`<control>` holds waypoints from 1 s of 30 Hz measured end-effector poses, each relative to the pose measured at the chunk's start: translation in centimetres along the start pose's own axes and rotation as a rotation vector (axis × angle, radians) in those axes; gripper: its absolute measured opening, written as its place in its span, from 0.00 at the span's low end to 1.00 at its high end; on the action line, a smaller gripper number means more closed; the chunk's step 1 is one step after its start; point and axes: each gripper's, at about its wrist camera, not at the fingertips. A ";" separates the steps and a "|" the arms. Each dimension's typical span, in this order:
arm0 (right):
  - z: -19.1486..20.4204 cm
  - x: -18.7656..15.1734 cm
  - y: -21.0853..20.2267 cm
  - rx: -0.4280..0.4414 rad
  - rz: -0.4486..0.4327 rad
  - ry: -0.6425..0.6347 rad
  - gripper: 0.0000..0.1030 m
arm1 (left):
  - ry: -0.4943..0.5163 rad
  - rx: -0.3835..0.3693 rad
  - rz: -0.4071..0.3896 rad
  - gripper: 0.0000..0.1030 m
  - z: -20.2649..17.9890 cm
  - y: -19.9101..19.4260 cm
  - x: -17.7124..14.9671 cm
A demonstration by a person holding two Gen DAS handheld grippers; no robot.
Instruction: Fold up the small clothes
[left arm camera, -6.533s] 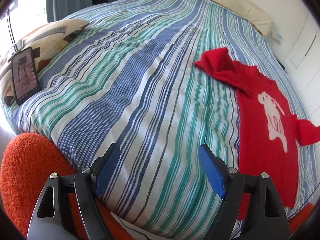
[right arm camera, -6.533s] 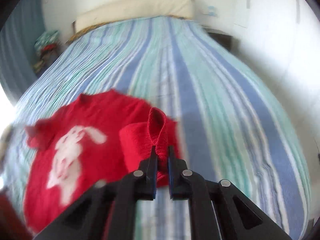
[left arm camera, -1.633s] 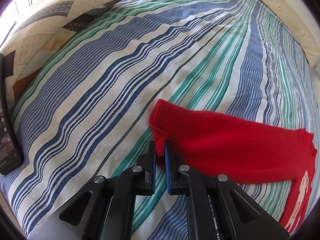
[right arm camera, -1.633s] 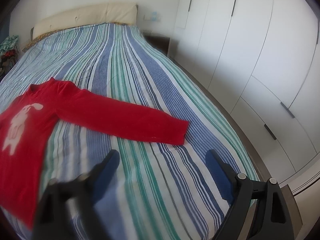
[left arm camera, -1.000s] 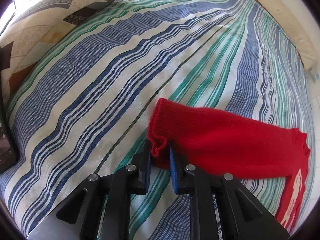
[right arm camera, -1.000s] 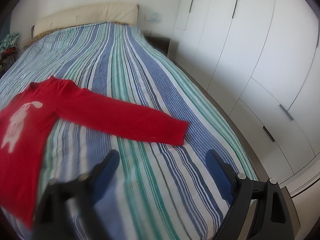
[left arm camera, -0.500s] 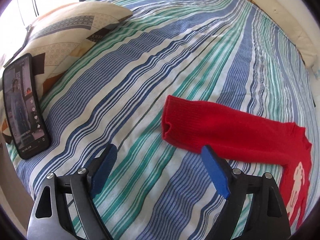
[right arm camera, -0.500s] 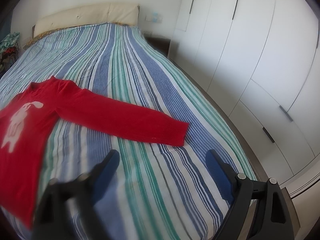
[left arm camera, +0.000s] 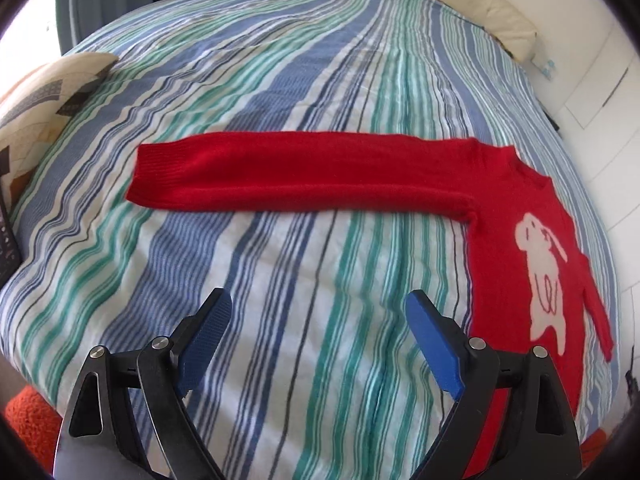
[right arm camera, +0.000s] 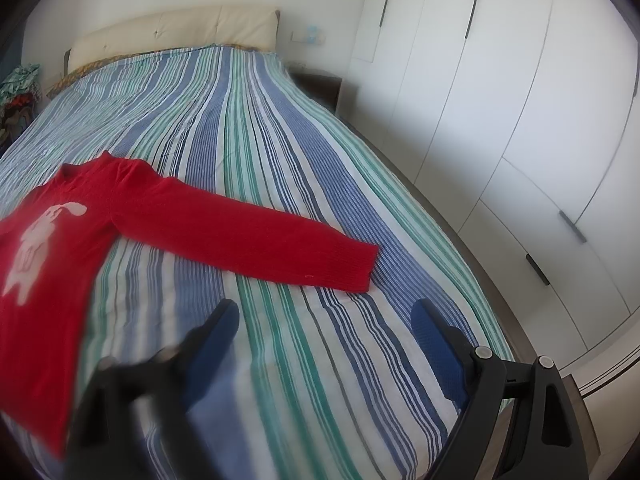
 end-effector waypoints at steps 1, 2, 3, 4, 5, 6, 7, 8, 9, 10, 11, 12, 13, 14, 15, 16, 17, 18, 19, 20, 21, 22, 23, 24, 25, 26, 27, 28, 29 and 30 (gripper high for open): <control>0.0 0.0 0.0 0.000 0.001 -0.001 0.85 | 0.015 0.006 0.014 0.87 -0.3 0.7 -0.4; 0.0 0.0 0.0 0.000 0.001 -0.002 0.85 | 0.024 0.009 0.024 0.87 -0.5 1.0 -1.1; 0.0 0.0 0.0 0.000 0.003 -0.004 0.85 | 0.029 0.008 0.032 0.87 -0.6 1.4 -1.5; 0.0 0.0 0.0 -0.001 0.003 -0.006 0.85 | 0.030 0.005 0.040 0.87 -0.4 1.7 -2.0; 0.1 0.0 0.0 -0.002 0.004 -0.008 0.85 | 0.031 0.007 0.046 0.87 -0.3 2.1 -2.4; 0.1 0.0 0.0 -0.002 0.004 -0.011 0.85 | 0.035 0.016 0.051 0.87 -0.1 2.4 -2.9; 0.1 0.0 -0.1 -0.003 0.005 -0.012 0.85 | 0.040 0.026 0.056 0.87 0.1 2.6 -3.2; 0.1 0.0 0.0 -0.003 0.006 -0.013 0.85 | 0.046 0.034 0.059 0.87 0.2 2.8 -3.5; 0.1 0.0 0.0 -0.004 0.007 -0.014 0.85 | 0.054 0.040 0.059 0.87 0.3 2.8 -3.7; 0.2 0.0 0.1 -0.004 0.009 -0.014 0.85 | 0.063 0.043 0.056 0.87 0.2 2.7 -3.8; 0.3 0.1 0.2 -0.004 0.010 -0.016 0.85 | 0.070 0.043 0.051 0.87 0.0 2.6 -3.8; 0.3 0.1 0.2 -0.004 0.012 -0.017 0.85 | 0.075 0.042 0.046 0.87 -0.1 2.4 -3.8; 0.4 0.0 0.3 -0.004 0.013 -0.017 0.85 | 0.077 0.037 0.040 0.87 -0.3 2.3 -3.8; 0.4 0.1 0.3 -0.005 0.013 -0.018 0.85 | 0.078 0.032 0.033 0.87 -0.3 2.2 -4.0; 0.4 0.0 0.3 -0.006 0.013 -0.017 0.85 | 0.078 0.027 0.028 0.87 -0.5 2.1 -4.0; 0.4 0.0 0.3 -0.007 0.012 -0.016 0.85 | 0.079 0.025 0.025 0.87 -0.6 2.1 -4.1; 0.3 0.0 0.3 -0.007 0.011 -0.014 0.85 | 0.082 0.025 0.026 0.87 -0.6 2.1 -4.1; 0.3 0.0 0.3 -0.007 0.011 -0.012 0.85 | 0.086 0.029 0.028 0.87 -0.6 2.2 -4.1; 0.2 0.0 0.4 -0.007 0.012 -0.009 0.85 | 0.090 0.035 0.031 0.87 -0.6 2.3 -4.2; 0.2 0.0 0.4 -0.006 0.013 -0.007 0.85 | 0.093 0.039 0.034 0.88 -0.7 2.4 -4.2; 0.1 0.0 0.4 -0.004 0.015 -0.003 0.85 | 0.095 0.044 0.038 0.88 -0.7 2.5 -4.3; 0.0 0.0 0.5 -0.003 0.016 0.000 0.85 | 0.096 0.048 0.040 0.88 -0.7 2.6 -4.3; -0.1 0.0 0.5 -0.001 0.018 0.004 0.85 | 0.095 0.049 0.041 0.88 -0.7 2.8 -4.1; -0.1 0.0 0.6 0.001 0.020 0.007 0.85 | 0.094 0.049 0.042 0.89 -0.7 2.8 -4.1; -0.2 0.0 0.6 0.002 0.022 0.010 0.85 | 0.094 0.050 0.043 0.89 -0.7 2.9 -4.1; -0.2 0.0 0.6 0.002 0.022 0.012 0.85 | 0.094 0.050 0.045 0.90 -0.7 2.9 -4.2; -0.2 0.0 0.6 0.002 0.022 0.013 0.85 | 0.094 0.050 0.049 0.91 -0.7 3.0 -4.2; -0.2 0.0 0.6 0.002 0.021 0.013 0.85 | 0.094 0.050 0.053 0.92 -0.7 3.1 -4.3; -0.2 0.0 0.5 0.001 0.019 0.013 0.85 | 0.095 0.051 0.057 0.93 -0.7 3.2 -4.3; -0.2 0.0 0.5 0.001 0.019 0.012 0.85 | 0.097 0.053 0.063 0.94 -0.7 3.3 -4.3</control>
Point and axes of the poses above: each gripper's, at about its wrist camera, not at the fingertips, and y roughly the way its jaws point, z to its left, x to its top, and after that the axes turned 13 degrees about -x, right-handed
